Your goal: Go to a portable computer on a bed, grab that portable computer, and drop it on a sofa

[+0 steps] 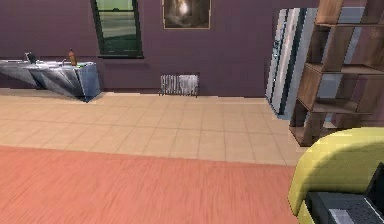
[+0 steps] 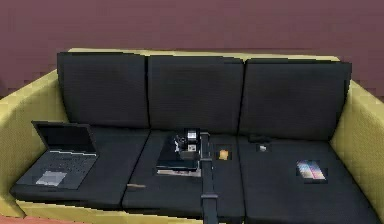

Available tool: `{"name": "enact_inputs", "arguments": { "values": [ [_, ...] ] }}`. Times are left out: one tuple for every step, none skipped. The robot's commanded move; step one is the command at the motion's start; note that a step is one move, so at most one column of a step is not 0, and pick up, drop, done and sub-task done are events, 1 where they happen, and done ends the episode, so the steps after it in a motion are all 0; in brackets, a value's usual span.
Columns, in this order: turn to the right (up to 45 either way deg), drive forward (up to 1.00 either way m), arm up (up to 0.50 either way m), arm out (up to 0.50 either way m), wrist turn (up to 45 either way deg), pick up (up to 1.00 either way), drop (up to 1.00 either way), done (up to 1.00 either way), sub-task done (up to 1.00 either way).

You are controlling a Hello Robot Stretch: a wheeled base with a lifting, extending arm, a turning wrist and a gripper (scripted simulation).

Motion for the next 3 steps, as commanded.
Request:
{"name": "enact_inputs", "arguments": {
  "values": [
    [0.0,0.00,0.10,0.00,0.0,0.00,0.00,0.00,0.00],
    [0.0,0.00,0.00,-0.08,0.0,0.00,0.00,0.00,0.00],
    [0.0,0.00,0.00,0.00,0.0,0.00,0.00,1.00,0.00]
  ]
}}
